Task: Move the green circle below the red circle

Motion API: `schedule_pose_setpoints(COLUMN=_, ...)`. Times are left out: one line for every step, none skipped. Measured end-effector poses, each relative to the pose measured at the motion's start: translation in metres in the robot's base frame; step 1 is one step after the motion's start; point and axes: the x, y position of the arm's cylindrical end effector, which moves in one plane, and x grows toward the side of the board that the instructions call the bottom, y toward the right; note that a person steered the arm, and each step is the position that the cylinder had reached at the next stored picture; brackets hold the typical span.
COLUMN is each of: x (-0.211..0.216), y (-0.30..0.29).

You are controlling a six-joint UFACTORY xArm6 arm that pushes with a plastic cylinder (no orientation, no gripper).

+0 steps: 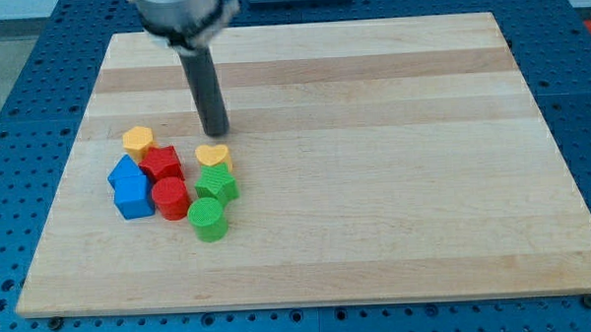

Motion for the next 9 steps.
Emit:
schedule_pose_setpoints(x=0.058, y=0.012)
schedule_pose_setpoints(x=0.056, y=0.012)
schedule_pose_setpoints(x=0.035, y=0.013)
schedule_pose_setpoints(x=0.072, y=0.034)
schedule_pose_setpoints(x=0.126, y=0.014)
schedule_pose_setpoints(x=0.149, y=-0.001)
schedule_pose_setpoints(x=0.148, y=-0.001)
schedule_pose_setpoints(x=0.142, y=-0.005)
schedule_pose_setpoints(x=0.143, y=-0.039)
